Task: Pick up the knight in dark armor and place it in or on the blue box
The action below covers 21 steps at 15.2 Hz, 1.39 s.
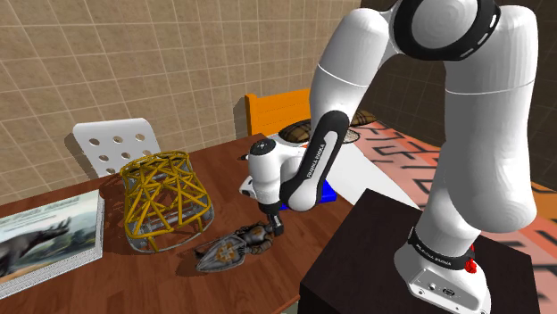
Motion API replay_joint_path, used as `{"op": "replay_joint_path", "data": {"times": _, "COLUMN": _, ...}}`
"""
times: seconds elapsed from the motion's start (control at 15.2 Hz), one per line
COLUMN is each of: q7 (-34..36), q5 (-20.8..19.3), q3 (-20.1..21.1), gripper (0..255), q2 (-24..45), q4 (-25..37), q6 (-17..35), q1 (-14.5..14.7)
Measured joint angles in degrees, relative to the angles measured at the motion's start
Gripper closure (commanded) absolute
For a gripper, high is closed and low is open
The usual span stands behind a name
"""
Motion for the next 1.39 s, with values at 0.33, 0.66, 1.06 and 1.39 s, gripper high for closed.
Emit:
{"op": "replay_joint_path", "data": {"times": 0.33, "q7": -2.18, "q5": 2.46, "q3": 1.53, "gripper": 255, "q2": -4.41, "q4": -0.84, "q6": -3.47, "q1": -1.00}}
{"op": "replay_joint_path", "data": {"times": 0.66, "q7": -4.33, "q5": 5.05, "q3": 2.72, "gripper": 255, "q2": -8.57, "q4": -1.04, "q6": -7.31, "q1": -1.55}}
{"op": "replay_joint_path", "data": {"times": 1.06, "q7": -6.58, "q5": 7.66, "q3": 3.49, "gripper": 255, "q2": -13.30, "q4": -1.30, "q6": -11.60, "q1": -1.83}}
{"op": "replay_joint_path", "data": {"times": 1.39, "q7": -11.91, "q5": 8.29, "q3": 1.35, "gripper": 255, "q2": -16.01, "q4": -2.98, "q6": -12.08, "q1": -4.46}}
